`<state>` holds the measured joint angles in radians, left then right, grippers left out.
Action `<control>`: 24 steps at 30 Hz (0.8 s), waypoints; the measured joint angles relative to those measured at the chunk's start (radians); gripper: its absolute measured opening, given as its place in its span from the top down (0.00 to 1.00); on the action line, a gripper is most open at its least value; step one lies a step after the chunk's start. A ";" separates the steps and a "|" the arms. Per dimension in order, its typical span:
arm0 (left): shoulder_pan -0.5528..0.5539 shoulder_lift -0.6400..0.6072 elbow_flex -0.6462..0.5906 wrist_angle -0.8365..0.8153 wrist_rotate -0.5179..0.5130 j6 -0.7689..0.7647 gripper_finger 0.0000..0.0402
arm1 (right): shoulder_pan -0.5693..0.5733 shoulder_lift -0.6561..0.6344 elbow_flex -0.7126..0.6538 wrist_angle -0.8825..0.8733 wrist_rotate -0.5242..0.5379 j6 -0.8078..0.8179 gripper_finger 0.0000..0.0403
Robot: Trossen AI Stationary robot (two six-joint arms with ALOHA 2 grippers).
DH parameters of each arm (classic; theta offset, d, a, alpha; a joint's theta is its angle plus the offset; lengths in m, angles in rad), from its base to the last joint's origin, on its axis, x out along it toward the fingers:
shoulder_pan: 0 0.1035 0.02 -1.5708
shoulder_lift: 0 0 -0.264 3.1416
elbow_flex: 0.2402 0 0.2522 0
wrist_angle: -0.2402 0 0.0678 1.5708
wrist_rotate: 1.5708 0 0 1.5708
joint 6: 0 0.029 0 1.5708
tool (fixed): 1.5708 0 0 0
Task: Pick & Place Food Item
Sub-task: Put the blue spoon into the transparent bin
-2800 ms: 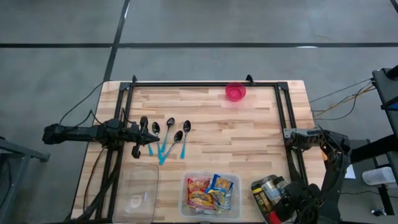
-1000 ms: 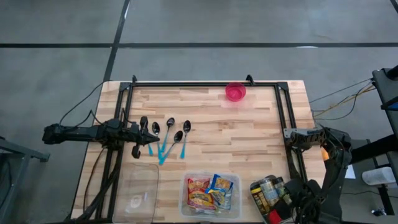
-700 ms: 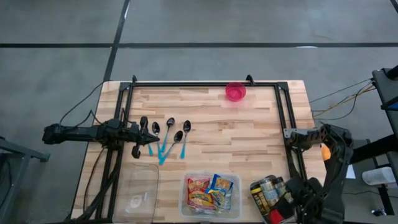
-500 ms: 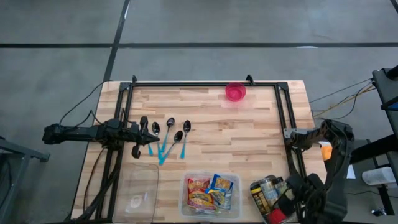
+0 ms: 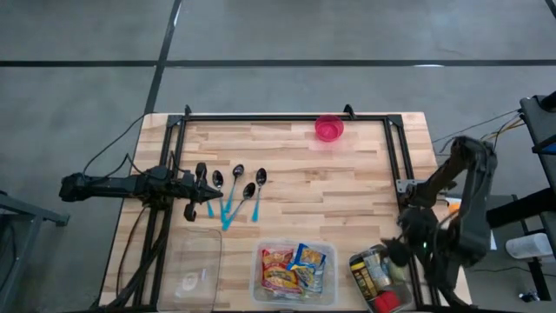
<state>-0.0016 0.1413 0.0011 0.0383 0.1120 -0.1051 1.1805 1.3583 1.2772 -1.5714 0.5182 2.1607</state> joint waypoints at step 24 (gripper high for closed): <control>0.000 0.000 0.000 0.000 0.000 0.000 1.00 | -0.365 -0.620 -0.544 1.000 0.485 -0.974 0.05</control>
<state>-0.0017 0.1413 0.0013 0.0387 0.1120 -0.1051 0.8159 0.7381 0.7330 -0.5711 1.0034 1.1866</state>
